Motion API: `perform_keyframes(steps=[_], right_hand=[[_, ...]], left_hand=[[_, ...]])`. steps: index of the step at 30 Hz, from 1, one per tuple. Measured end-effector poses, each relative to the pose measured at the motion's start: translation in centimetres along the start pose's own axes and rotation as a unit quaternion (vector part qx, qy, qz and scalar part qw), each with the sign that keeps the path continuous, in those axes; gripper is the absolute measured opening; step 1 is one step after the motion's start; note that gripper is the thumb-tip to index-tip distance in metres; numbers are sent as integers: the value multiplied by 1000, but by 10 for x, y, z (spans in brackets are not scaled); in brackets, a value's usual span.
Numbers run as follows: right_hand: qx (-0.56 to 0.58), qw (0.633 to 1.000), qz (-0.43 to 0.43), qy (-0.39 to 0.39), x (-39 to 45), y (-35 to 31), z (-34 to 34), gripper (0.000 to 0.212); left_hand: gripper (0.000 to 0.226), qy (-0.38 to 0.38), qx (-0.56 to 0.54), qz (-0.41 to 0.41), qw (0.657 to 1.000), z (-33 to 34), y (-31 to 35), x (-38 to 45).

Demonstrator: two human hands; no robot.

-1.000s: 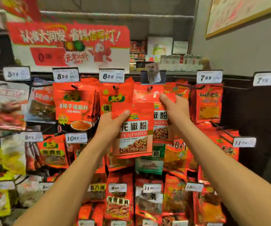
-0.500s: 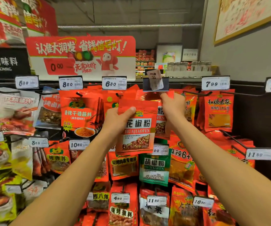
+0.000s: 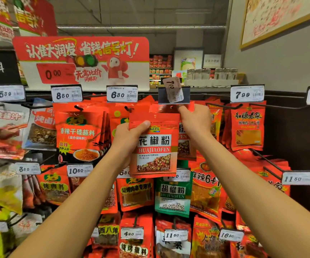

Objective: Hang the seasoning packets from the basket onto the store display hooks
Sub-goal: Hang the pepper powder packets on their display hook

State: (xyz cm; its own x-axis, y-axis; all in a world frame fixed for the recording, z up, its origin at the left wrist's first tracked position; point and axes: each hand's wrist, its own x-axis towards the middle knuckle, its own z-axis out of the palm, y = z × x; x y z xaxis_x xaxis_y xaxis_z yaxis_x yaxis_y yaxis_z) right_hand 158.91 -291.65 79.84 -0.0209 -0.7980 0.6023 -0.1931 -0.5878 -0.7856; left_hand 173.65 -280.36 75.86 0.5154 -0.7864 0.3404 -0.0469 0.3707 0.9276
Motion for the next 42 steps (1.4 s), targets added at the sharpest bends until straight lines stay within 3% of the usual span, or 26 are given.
perform_keyframes(steps=[15, 23, 25, 27, 29, 31, 34, 36, 42], right_hand=[[-18, 999, -15, 39, 2, 17, 7, 47], [-102, 987, 106, -70, 49, 29, 32, 37], [-92, 986, 107, -90, 52, 31, 26, 37], [-103, 991, 68, -59, 47, 36, 14, 35], [-50, 998, 33, 15, 35, 43, 1, 22], [82, 995, 28, 41, 24, 45, -11, 17], [275, 955, 83, -68, 14, 36, -23, 17], [213, 968, 57, -120, 12, 30, -25, 25], [131, 983, 60, -113, 10, 23, -21, 31]], left_hand=[[20, -14, 4, -3, 1000, -9, -9, 7], [18, -5, 19, 3, 1000, 7, -11, 17], [23, 0, 26, 7, 1000, 16, -11, 21], [25, -2, 35, 12, 999, 26, -10, 25], [24, 4, 32, 15, 999, 37, -8, 30], [22, 15, 26, 11, 999, 48, -6, 36], [21, 30, 17, 6, 999, 61, 0, 42], [17, 37, 9, -3, 999, 65, 3, 46], [11, 59, 2, -16, 998, 70, 6, 45]])
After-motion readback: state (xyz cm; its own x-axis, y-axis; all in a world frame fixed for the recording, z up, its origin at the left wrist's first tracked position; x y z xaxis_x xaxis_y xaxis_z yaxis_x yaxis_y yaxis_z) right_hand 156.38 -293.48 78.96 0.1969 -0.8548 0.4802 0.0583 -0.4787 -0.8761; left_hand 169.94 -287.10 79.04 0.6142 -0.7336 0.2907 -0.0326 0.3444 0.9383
